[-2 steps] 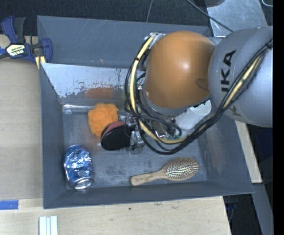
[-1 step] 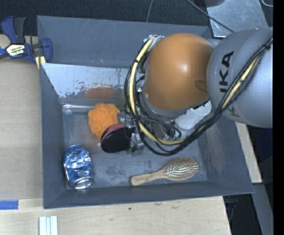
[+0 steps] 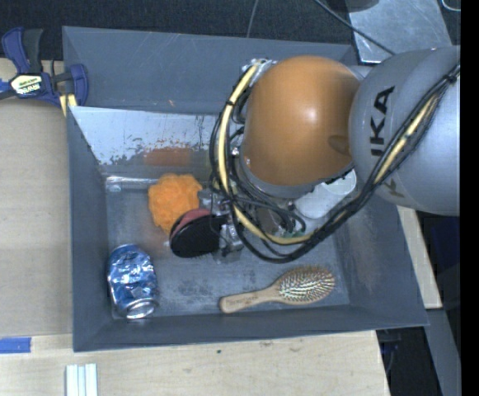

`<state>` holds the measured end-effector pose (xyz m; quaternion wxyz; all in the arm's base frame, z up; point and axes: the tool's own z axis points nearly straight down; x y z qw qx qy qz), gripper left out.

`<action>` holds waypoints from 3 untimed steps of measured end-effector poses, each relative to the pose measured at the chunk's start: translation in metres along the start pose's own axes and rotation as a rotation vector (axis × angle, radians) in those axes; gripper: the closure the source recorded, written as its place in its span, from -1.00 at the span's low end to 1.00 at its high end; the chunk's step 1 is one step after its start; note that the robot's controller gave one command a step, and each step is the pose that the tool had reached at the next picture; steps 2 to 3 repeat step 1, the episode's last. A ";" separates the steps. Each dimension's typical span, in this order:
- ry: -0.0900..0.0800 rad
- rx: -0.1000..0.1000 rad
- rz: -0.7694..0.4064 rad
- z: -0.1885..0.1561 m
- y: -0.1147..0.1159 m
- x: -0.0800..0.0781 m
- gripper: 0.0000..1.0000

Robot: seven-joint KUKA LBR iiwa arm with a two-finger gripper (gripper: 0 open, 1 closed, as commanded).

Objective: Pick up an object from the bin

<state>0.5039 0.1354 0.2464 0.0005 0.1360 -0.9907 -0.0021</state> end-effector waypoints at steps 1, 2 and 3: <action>0.001 0.000 -0.326 0.021 -0.002 0.008 1.00; 0.001 0.000 -0.326 0.021 -0.002 0.008 1.00; 0.001 0.000 -0.326 0.021 -0.002 0.008 1.00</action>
Offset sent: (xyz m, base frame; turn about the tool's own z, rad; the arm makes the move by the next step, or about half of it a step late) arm -0.0075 -0.0042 -0.0200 -0.3264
